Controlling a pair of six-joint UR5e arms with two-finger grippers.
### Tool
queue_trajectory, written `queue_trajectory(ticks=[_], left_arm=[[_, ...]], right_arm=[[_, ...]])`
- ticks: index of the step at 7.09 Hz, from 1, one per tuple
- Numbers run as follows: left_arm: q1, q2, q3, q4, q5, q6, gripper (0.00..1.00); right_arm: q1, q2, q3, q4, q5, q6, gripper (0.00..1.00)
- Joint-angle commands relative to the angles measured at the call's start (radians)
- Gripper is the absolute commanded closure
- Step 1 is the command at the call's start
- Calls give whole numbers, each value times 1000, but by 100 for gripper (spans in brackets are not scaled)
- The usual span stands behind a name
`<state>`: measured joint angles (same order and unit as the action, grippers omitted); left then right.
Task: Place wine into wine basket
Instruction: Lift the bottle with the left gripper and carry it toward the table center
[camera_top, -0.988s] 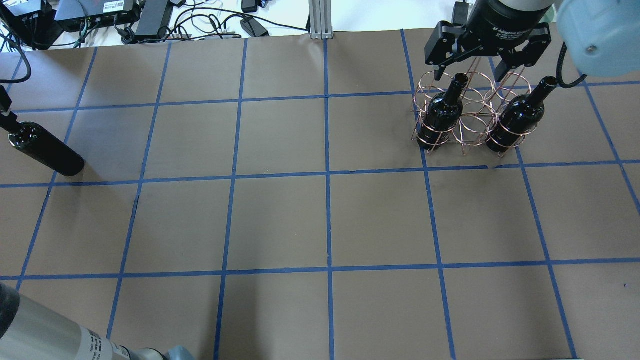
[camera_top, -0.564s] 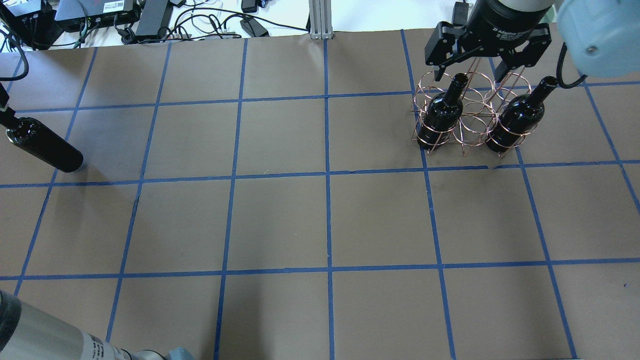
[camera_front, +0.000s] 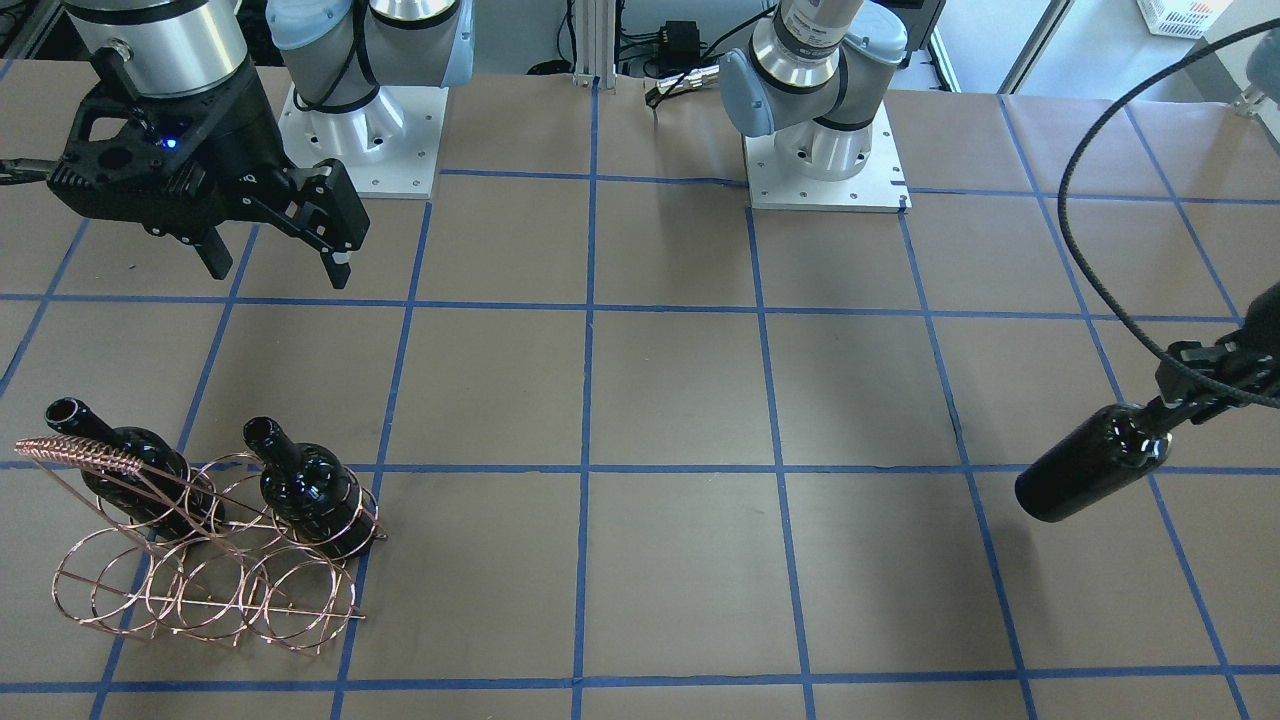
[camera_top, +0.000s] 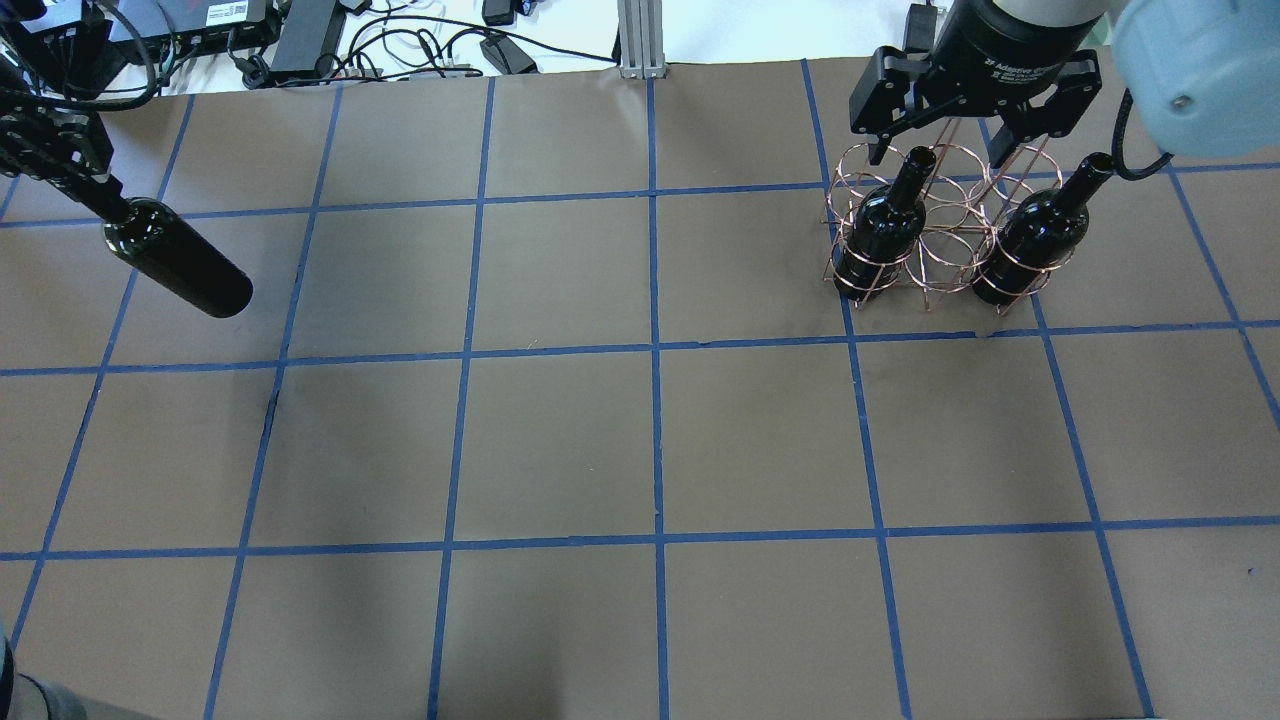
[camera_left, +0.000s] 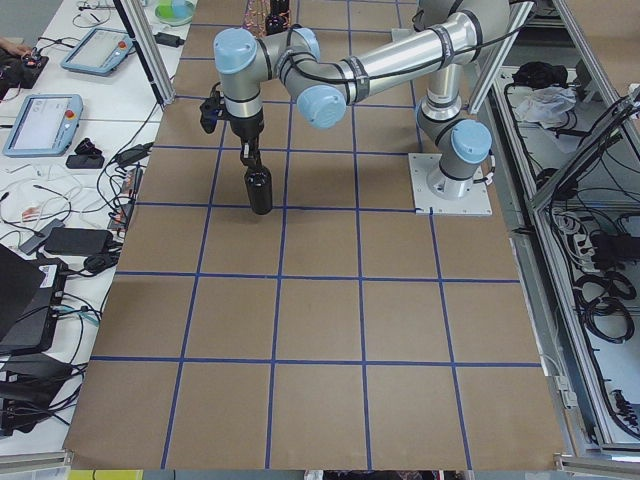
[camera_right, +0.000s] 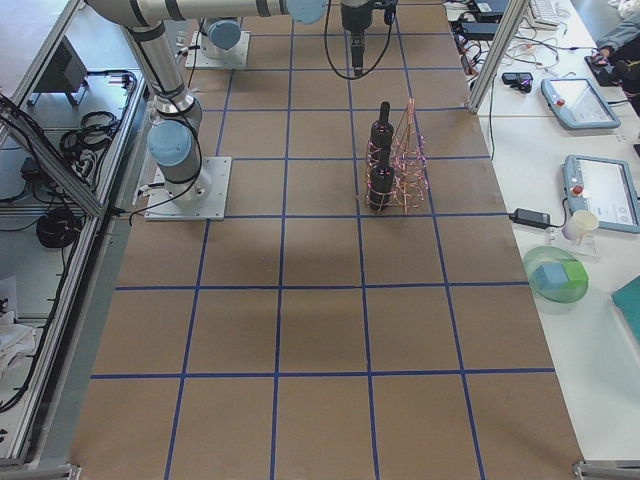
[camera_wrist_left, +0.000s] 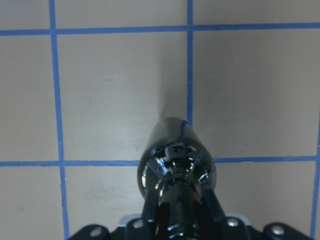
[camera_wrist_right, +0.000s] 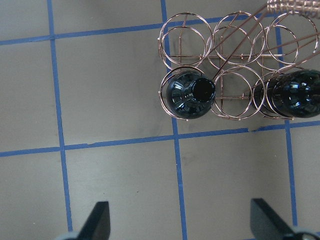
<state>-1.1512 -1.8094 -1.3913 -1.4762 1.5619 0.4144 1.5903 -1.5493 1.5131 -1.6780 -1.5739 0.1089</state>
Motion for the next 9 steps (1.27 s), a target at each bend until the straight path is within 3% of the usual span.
queue_trajectory(ticks=[1,5,9], left_arm=[[-140,76,-46,-1,3,-171,100],[-398,154,-161,11,3,-503,100],[-588,183,-273,27,-2,-620,100]], right_arm=[[0,-2,2,0,0,0,0],[0,-2,3,0,2,0,0],[0,-5,6,-2,2,0,0]])
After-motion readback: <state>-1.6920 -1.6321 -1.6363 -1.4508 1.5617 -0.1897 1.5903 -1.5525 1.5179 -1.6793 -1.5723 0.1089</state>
